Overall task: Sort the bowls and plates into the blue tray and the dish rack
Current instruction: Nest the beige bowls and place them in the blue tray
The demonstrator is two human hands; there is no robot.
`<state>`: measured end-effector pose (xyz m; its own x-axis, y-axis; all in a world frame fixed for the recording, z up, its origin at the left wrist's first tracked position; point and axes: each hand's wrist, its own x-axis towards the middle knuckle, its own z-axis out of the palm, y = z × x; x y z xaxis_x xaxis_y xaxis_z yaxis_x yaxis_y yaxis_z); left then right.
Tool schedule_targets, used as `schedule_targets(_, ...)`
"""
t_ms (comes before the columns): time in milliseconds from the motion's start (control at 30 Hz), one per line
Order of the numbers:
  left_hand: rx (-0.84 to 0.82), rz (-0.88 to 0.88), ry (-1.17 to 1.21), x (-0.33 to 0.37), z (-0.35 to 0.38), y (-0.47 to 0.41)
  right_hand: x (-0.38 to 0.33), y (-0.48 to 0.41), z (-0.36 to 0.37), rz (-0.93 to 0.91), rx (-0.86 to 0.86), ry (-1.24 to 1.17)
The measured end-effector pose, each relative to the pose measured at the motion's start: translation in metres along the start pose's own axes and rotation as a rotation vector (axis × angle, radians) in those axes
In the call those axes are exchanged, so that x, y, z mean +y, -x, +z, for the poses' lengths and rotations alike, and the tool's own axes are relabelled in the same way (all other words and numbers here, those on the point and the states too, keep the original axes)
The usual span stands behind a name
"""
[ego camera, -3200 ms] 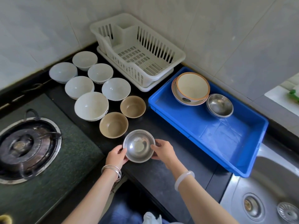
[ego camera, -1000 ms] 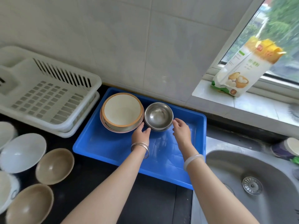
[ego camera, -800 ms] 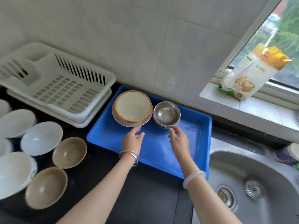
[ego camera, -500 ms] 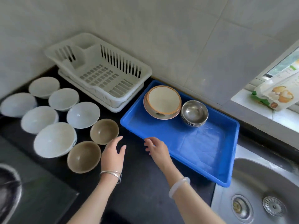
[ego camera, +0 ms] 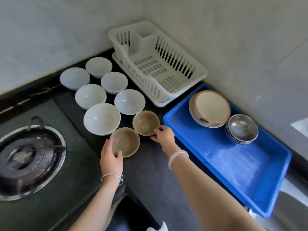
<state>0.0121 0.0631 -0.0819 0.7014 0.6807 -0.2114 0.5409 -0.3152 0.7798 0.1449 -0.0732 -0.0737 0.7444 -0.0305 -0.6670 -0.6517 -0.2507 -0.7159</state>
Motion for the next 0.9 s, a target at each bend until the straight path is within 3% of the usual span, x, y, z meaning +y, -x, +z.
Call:
schedule_targets(267,-0.039,-0.155,0.157,-0.007,-0.003,-0.009,-0.005,0.029,-0.010,-0.150,0.060,-0.004)
schedule_targets(433,-0.042,-0.196,0.327,-0.009,-0.001,-0.011,-0.009,0.053,0.000,-0.169,-0.031,0.177)
schedule_targets(600,-0.024,-0.303,0.586,-0.008,0.000,-0.012,-0.004,0.061,0.018,-0.205,-0.008,0.363)
schedule_targets(733,-0.041,-0.314,0.605,-0.011,-0.001,-0.015,-0.003,0.058,0.026,-0.209,0.009,0.440)
schedule_targets(900,-0.084,-0.277,0.461,-0.017,-0.001,-0.017,0.000,0.055,0.032,-0.224,0.042,0.509)
